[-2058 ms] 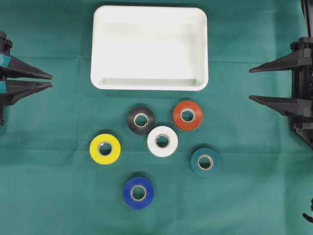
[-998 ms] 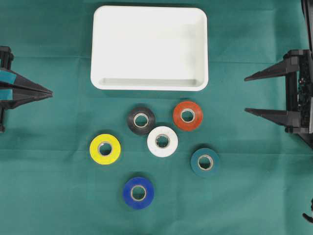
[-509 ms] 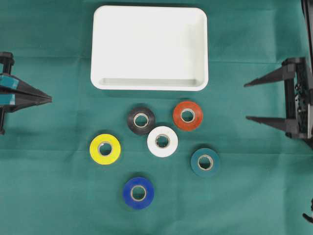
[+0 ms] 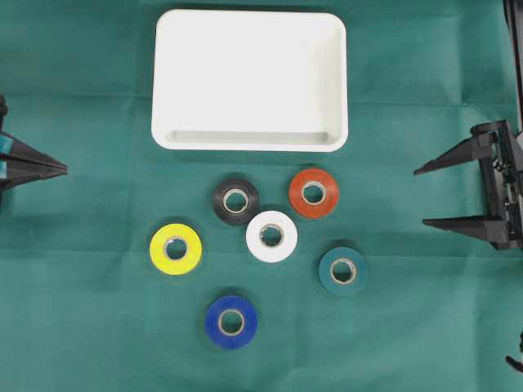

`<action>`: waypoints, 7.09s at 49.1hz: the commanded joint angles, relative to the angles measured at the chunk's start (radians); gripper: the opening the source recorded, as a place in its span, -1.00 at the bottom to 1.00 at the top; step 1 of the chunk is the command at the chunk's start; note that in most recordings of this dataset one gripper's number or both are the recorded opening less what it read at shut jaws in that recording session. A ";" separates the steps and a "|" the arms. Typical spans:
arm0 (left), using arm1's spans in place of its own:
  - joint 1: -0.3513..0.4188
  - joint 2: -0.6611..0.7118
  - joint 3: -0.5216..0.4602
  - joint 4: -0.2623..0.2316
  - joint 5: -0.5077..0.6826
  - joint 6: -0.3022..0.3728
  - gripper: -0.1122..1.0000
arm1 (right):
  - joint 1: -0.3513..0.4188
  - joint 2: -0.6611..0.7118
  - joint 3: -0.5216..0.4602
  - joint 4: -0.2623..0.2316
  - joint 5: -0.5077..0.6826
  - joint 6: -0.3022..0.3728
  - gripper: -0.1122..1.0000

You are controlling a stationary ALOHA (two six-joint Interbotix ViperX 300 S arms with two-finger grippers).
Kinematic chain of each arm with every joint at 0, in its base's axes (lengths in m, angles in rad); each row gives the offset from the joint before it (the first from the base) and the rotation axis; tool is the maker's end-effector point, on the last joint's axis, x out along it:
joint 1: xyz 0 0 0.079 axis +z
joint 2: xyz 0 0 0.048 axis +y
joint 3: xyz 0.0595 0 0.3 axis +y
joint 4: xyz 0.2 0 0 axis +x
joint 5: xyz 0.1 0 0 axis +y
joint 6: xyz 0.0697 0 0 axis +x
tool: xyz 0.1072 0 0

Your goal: Put the tape into the white case with the right arm.

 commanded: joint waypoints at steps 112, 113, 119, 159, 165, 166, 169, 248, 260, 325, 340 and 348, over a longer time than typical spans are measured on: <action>-0.002 -0.049 0.032 0.000 0.002 -0.006 -0.79 | 0.190 1.123 -0.851 -0.040 -0.008 0.003 0.65; -0.003 -0.049 0.034 0.000 0.002 -0.008 -0.79 | 0.190 1.132 -0.862 -0.038 -0.006 0.003 0.65; -0.003 -0.049 0.040 0.000 0.002 -0.008 -0.79 | 0.190 1.186 -0.931 -0.040 0.026 0.003 0.65; -0.003 -0.051 0.061 0.000 0.017 -0.014 -0.79 | 0.201 1.381 -1.250 -0.040 0.494 0.097 0.65; -0.003 -0.051 0.061 0.000 0.017 -0.014 -0.79 | 0.202 1.402 -1.281 -0.040 0.557 0.098 0.65; -0.003 -0.051 0.061 0.000 0.017 -0.014 -0.79 | 0.204 1.405 -1.285 -0.040 0.565 0.098 0.65; -0.003 -0.051 0.061 0.000 0.017 -0.014 -0.79 | 0.204 1.413 -1.293 -0.040 0.586 0.098 0.65; -0.003 -0.051 0.063 0.000 0.017 -0.014 -0.79 | 0.161 1.258 -1.305 -0.078 0.666 0.155 -0.77; -0.003 -0.051 0.063 0.000 0.017 -0.015 -0.79 | 0.046 1.239 -1.304 -0.077 0.724 0.201 -0.77; -0.003 -0.051 0.063 0.000 0.017 -0.014 -0.79 | -0.368 1.157 -1.172 -0.192 0.683 0.204 -0.77; -0.003 -0.051 0.063 0.000 0.017 -0.014 -0.79 | -0.374 1.137 -1.104 -0.192 0.597 0.206 -0.77; -0.002 -0.051 0.064 0.000 0.017 -0.014 -0.79 | -0.376 1.141 -1.097 -0.192 0.588 0.201 -0.77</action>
